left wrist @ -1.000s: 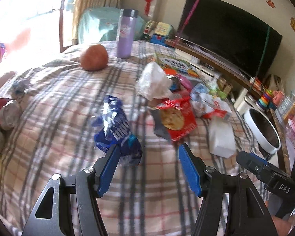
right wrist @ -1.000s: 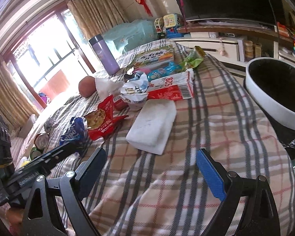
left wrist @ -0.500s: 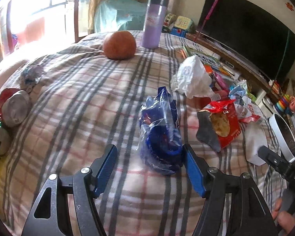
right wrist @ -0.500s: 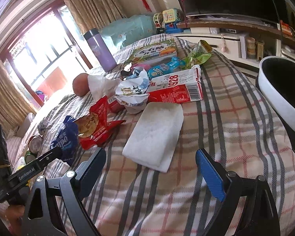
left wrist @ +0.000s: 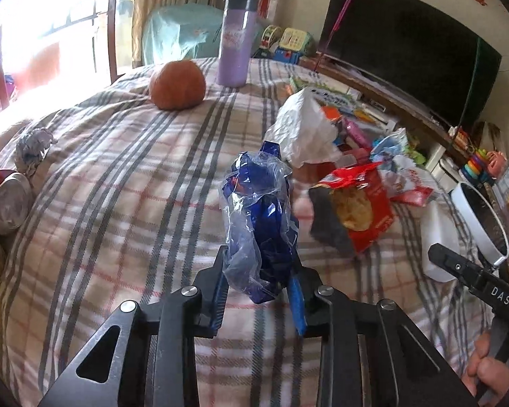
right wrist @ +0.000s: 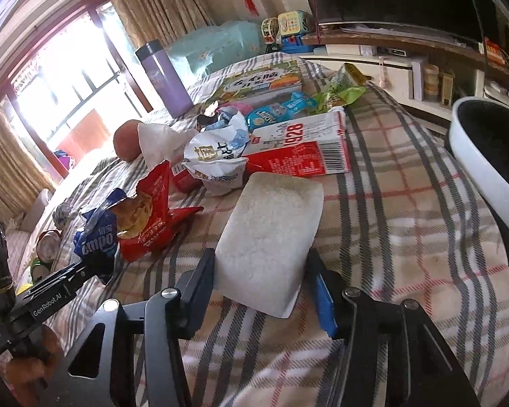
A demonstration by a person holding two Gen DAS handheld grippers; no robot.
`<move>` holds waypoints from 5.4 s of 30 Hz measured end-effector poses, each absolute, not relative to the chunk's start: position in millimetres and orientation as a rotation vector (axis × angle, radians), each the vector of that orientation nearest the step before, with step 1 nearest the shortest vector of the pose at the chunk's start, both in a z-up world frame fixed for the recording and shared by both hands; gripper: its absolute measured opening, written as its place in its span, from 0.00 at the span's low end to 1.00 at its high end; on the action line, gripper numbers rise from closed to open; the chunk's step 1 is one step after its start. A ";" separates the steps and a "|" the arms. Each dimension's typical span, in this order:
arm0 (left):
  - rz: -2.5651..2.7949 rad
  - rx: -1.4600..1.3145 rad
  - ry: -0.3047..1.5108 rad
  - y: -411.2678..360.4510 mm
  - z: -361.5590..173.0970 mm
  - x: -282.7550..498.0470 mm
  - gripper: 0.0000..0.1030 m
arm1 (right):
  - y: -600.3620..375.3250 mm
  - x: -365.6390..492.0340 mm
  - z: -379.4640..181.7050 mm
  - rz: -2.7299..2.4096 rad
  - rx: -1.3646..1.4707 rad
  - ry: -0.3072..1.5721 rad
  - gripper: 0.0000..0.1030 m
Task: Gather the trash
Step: 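Grasp the blue plastic bag with the left gripper while the right grasps the white foam block, then carry the blue bag and white foam block over the bin with both grippers, then open the right gripper dropping the foam block while the left drops the blue bag into the bin, then move the right gripper toward the white printed carton while the left approaches the red chip bag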
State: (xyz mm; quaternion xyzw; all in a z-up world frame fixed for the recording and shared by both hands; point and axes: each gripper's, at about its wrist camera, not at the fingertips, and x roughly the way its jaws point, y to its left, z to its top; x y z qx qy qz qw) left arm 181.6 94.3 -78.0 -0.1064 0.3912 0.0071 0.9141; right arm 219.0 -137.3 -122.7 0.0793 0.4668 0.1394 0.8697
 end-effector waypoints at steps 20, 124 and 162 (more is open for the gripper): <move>-0.185 -0.159 0.757 27.7 -45.1 159.8 0.28 | -201.9 188.6 -91.4 0.219 0.240 0.904 0.51; -0.411 -0.127 0.900 -122.3 -76.4 269.1 0.66 | -361.8 209.4 -62.4 -0.025 0.334 0.815 0.88; -0.127 -0.304 0.899 29.0 -66.2 212.3 0.66 | -211.5 219.0 -102.0 0.325 0.153 0.922 0.89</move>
